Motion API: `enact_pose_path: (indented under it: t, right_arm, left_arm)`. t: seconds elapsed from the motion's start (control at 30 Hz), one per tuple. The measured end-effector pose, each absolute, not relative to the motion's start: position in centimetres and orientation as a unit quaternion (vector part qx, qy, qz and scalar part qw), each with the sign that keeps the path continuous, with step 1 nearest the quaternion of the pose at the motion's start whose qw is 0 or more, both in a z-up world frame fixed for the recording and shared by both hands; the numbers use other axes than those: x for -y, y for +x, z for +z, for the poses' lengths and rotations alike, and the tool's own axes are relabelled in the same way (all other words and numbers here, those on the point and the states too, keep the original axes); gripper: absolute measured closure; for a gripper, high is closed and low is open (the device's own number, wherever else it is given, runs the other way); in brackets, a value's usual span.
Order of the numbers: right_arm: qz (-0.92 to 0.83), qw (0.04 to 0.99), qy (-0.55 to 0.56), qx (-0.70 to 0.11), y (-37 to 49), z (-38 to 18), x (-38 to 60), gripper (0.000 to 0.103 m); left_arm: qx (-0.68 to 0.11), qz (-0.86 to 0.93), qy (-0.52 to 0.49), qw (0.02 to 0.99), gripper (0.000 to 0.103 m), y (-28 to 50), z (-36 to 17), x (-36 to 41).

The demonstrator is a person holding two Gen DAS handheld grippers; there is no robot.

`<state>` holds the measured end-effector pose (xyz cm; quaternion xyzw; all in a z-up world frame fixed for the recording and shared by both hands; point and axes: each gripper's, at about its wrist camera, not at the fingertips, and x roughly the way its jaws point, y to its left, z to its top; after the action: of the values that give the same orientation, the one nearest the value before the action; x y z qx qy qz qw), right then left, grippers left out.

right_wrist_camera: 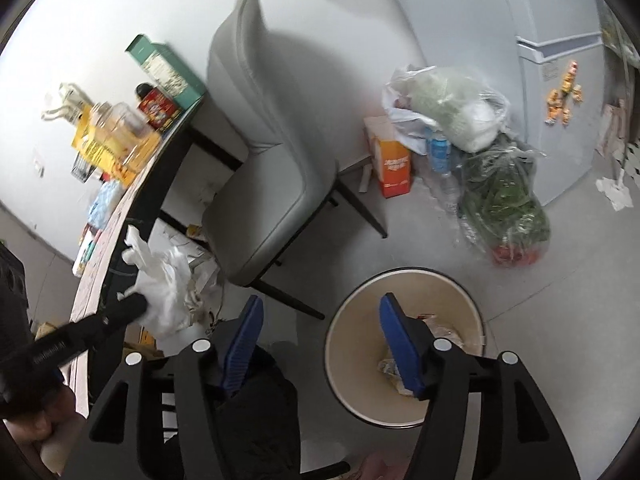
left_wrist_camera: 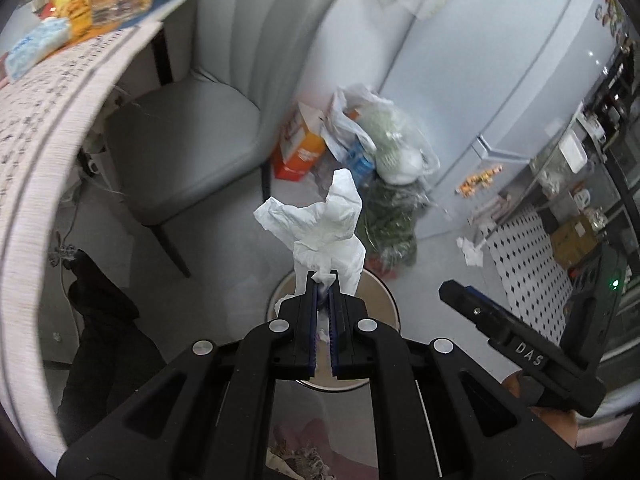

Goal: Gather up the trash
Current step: 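Open both tools to drop the tissues into the bin, then move both open tools back toward the table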

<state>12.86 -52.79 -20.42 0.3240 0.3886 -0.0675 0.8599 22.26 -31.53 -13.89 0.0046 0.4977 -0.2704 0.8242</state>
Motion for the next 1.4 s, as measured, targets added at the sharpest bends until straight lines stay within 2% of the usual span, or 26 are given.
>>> enact_pose_path:
  t: [0.23, 0.27, 0.3, 0.37, 0.67, 0.8, 0.93, 1.17, 1.4]
  right_arm:
    - [-0.108, 0.845, 0.328, -0.408, 10.7, -21.0, 55.3, 0.038]
    - [-0.113, 0.848, 0.320, -0.406, 10.3, -20.7, 55.6, 0.038]
    - [-0.121, 0.851, 0.315, -0.403, 9.9, -20.5, 55.8, 0.038]
    - [-0.133, 0.851, 0.317, -0.396, 9.1, -20.4, 56.5, 0.035]
    - [-0.128, 0.851, 0.321, -0.395, 8.6, -20.2, 55.8, 0.035]
    - [-0.108, 0.863, 0.301, -0.392, 9.4, -19.2, 53.8, 0.029]
    - [-0.093, 0.866, 0.298, -0.390, 10.2, -18.1, 52.1, 0.024]
    - [-0.062, 0.890, 0.277, -0.358, 10.4, -14.1, 47.8, 0.008]
    - [-0.024, 0.900, 0.267, -0.344, 10.5, -10.8, 43.1, 0.008]
  left_arm:
    - [-0.534, -0.314, -0.003, 0.785, 0.097, 21.8, -16.5, 34.8]
    - [-0.536, -0.325, -0.010, 0.779, 0.088, 21.7, -16.8, 35.0]
    - [-0.539, -0.340, -0.015, 0.770, 0.065, 21.6, -17.1, 35.5]
    - [-0.534, -0.349, -0.026, 0.770, 0.038, 21.3, -17.2, 35.6]
    - [-0.507, -0.309, -0.036, 0.804, 0.024, 21.8, -14.8, 32.1]
    - [-0.474, -0.286, -0.036, 0.832, 0.015, 22.1, -12.5, 29.7]
    - [-0.451, -0.271, -0.048, 0.849, 0.012, 22.2, -10.3, 27.2]
    - [-0.407, -0.246, -0.082, 0.876, 0.009, 21.2, -6.8, 21.9]
    - [-0.380, -0.219, -0.100, 0.893, 0.006, 18.9, -3.4, 16.2]
